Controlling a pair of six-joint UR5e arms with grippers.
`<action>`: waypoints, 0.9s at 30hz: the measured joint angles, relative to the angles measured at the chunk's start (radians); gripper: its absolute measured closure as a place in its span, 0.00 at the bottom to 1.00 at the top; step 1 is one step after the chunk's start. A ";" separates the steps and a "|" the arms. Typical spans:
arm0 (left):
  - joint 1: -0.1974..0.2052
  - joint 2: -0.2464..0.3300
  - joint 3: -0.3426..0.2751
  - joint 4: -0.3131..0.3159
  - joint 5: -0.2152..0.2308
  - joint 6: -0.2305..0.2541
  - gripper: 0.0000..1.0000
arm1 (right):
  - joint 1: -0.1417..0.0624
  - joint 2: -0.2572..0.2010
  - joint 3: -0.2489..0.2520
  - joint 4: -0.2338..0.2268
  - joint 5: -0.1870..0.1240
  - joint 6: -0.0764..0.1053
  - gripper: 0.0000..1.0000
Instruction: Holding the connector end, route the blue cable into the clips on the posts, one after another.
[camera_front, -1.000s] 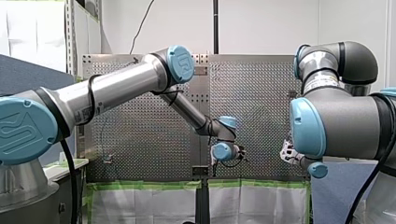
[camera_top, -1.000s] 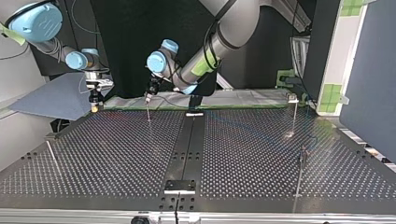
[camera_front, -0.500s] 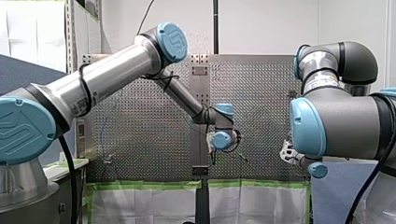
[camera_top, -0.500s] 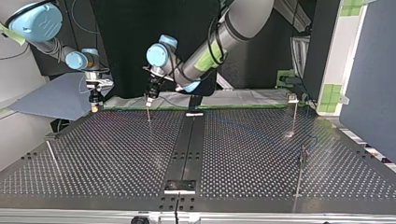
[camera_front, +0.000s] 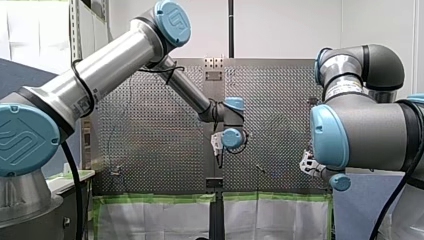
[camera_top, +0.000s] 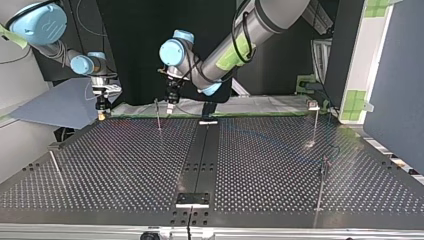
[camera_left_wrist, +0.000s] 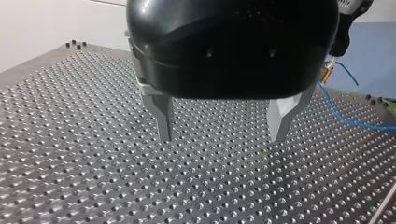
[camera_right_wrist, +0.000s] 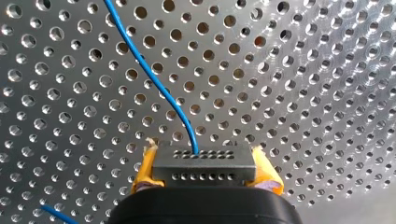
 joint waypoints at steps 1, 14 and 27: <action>-0.001 0.009 -0.009 -0.003 -0.002 -0.001 0.00 | 0.000 0.000 0.000 0.000 0.000 0.000 1.00; -0.008 0.128 -0.128 0.003 0.014 -0.002 0.00 | 0.003 0.000 0.000 0.000 0.000 0.000 1.00; -0.008 0.258 -0.258 0.015 0.014 0.033 0.00 | 0.004 0.000 0.000 0.003 0.000 0.000 1.00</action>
